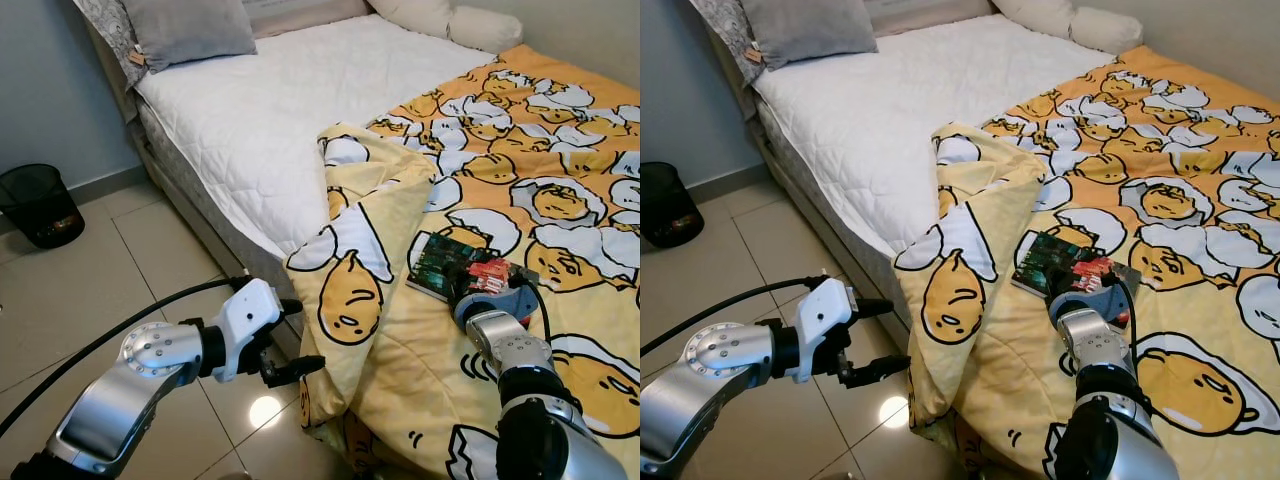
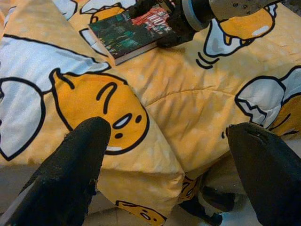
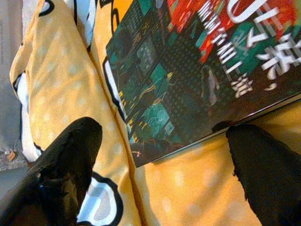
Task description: Clean up the room
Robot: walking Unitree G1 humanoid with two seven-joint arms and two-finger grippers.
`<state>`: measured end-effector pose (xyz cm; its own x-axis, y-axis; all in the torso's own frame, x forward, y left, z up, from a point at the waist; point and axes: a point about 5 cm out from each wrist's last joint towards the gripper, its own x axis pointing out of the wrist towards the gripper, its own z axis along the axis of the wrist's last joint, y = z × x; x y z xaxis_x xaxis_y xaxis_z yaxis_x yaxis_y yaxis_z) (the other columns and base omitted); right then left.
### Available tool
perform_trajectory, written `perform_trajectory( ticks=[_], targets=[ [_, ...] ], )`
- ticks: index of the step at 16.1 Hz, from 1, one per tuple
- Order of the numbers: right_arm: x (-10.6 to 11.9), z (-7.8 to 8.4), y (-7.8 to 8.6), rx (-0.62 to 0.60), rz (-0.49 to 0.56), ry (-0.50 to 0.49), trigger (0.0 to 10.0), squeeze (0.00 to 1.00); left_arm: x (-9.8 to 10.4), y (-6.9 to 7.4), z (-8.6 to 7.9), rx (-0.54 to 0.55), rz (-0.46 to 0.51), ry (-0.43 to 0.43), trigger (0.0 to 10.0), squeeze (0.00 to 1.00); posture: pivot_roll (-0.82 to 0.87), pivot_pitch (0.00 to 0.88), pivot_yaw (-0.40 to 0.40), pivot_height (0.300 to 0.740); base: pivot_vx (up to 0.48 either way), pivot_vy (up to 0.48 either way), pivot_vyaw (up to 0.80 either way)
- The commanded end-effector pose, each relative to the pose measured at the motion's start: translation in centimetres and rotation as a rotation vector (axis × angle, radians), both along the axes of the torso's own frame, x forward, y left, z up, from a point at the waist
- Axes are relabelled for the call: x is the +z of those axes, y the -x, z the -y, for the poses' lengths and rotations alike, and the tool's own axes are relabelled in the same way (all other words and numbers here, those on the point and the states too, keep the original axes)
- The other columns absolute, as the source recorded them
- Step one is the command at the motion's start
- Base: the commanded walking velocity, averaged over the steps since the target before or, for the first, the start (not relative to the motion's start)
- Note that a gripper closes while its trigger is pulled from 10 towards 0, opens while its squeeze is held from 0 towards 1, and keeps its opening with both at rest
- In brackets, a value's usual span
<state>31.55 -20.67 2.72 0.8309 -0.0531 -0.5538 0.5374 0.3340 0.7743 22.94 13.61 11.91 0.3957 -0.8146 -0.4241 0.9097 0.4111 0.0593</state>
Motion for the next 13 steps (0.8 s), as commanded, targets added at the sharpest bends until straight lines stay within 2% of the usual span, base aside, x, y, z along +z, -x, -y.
perform_trajectory(
  ticks=[1,8,13],
  targets=[
    [0.5,0.4,-0.4,-0.017,0.008,0.013,10.0,0.0,0.4,0.0,0.4,-0.019,0.007,0.004,10.0,0.79,-0.03,0.0,-0.017,0.74,0.0,0.0,0.0],
    [-0.5,0.6,0.0,-0.067,-0.005,0.005,10.0,0.0,0.4,0.1,0.5,-0.031,-0.001,0.014,10.0,0.8,-0.01,0.0,-0.019,0.74,0.0,0.0,0.0],
    [-1.3,0.8,0.5,-0.111,-0.02,0.042,10.0,0.0,0.6,0.8,0.3,-0.062,-0.028,0.012,10.0,0.79,0.01,0.0,0.004,0.74,0.0,0.0,0.0]
  ],
)
